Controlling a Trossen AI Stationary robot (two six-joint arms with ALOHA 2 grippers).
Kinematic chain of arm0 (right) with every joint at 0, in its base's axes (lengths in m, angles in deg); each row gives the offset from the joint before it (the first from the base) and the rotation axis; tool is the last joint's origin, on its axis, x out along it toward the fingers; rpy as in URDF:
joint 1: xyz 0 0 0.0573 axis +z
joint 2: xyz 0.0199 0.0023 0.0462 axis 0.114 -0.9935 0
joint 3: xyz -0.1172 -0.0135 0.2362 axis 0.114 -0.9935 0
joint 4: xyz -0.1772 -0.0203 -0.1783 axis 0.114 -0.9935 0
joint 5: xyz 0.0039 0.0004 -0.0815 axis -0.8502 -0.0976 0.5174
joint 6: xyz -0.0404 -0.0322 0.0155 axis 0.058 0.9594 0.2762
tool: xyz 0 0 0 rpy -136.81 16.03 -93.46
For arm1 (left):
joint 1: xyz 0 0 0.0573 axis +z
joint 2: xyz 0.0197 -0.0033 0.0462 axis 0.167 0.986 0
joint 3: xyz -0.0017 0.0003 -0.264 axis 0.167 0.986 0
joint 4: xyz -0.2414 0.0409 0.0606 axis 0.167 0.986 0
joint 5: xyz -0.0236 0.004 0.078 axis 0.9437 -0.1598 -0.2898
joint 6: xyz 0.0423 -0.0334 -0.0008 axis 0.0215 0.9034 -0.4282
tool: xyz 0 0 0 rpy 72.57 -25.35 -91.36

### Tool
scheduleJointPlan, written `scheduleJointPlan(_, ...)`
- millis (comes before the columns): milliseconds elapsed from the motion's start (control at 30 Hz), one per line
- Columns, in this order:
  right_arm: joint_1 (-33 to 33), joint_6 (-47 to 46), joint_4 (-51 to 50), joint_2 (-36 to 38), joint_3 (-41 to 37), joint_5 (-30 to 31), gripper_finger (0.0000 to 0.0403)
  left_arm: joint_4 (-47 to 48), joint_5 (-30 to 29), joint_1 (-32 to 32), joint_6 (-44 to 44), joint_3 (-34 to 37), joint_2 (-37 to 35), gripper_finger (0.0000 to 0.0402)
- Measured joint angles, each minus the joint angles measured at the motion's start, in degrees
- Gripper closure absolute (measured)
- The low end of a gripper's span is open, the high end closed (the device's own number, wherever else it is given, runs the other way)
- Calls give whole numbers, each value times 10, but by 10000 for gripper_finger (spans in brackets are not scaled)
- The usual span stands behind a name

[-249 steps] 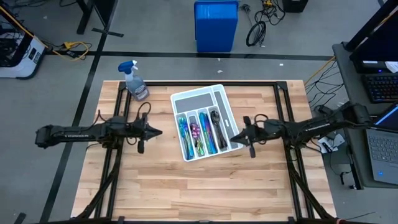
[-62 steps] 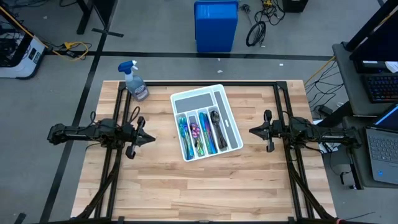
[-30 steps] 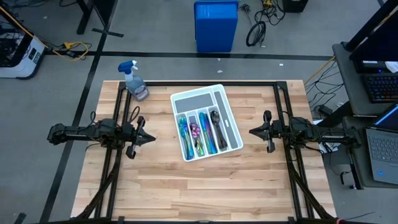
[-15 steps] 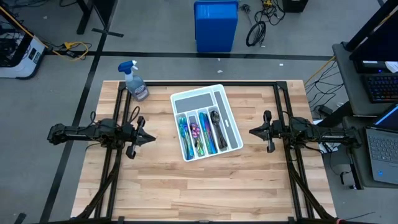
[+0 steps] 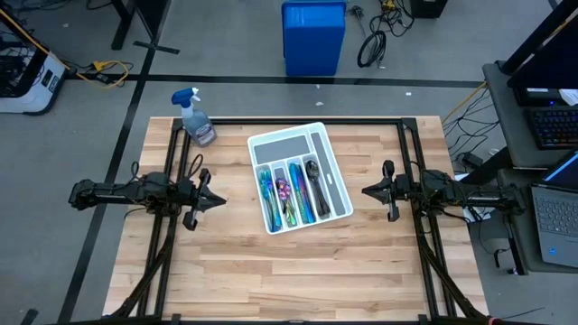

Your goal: Sort silverware

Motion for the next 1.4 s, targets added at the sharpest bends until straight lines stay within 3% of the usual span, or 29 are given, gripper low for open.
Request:
scheduleJointPlan(333,0,0,0,0,0,0,403,-1,0,0,1,0,0,402)
scheduleJointPlan(667,0,0,0,0,0,0,403,-1,-101,0,-32,0,0,402)
scheduleJointPlan(1400,0,0,0,0,0,0,403,-1,-101,0,-28,0,0,402)
